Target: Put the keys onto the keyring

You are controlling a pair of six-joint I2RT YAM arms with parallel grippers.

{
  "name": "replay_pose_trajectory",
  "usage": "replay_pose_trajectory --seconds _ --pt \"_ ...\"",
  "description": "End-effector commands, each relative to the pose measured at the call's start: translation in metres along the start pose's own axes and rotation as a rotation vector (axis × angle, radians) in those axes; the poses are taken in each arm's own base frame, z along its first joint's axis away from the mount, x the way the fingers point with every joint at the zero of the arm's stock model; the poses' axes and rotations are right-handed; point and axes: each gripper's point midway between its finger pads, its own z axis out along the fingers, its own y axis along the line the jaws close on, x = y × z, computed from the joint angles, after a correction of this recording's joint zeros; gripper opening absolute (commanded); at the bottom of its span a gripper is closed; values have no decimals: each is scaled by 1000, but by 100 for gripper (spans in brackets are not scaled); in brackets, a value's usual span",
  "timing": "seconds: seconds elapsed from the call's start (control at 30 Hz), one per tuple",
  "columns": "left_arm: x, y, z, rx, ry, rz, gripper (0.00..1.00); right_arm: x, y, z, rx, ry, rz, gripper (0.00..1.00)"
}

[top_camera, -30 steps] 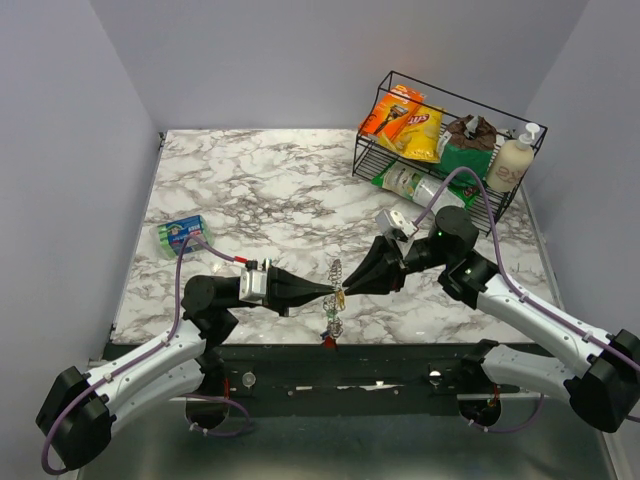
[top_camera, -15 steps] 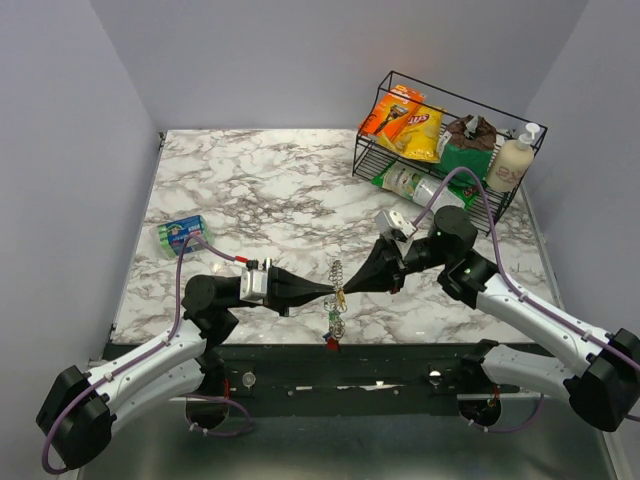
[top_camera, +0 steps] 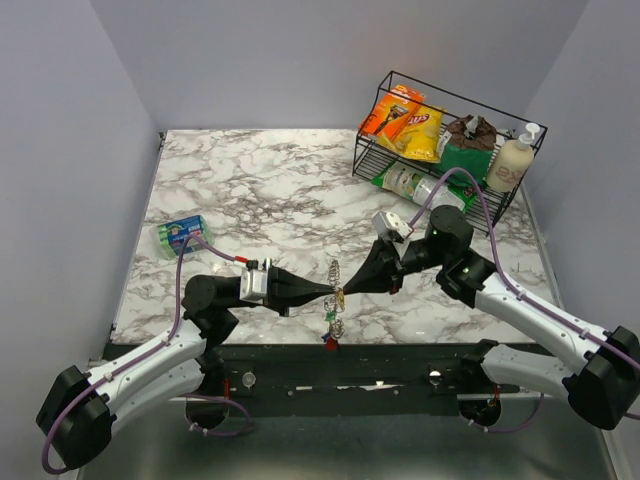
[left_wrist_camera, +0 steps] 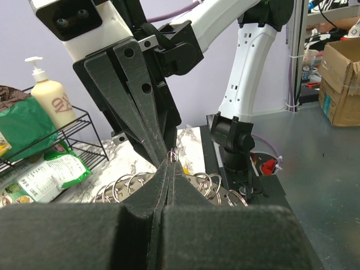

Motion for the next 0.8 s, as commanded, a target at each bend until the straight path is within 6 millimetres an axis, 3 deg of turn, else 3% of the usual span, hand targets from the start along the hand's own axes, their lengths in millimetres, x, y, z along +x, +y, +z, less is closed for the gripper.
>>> replay_pose_trajectory --seconds 0.0,0.07,0.27,0.77 --pt "-22 -4 4 31 -53 65 0 -6 7 -3 15 -1 -48 13" --pt "-22 -4 4 30 -54 63 0 -10 6 -5 44 -9 -75 33" --pt "-21 -4 4 34 -51 65 0 -20 10 -8 63 -27 -114 52" --pt "-19 -3 5 37 -51 61 0 -26 5 -2 30 -39 -70 52"
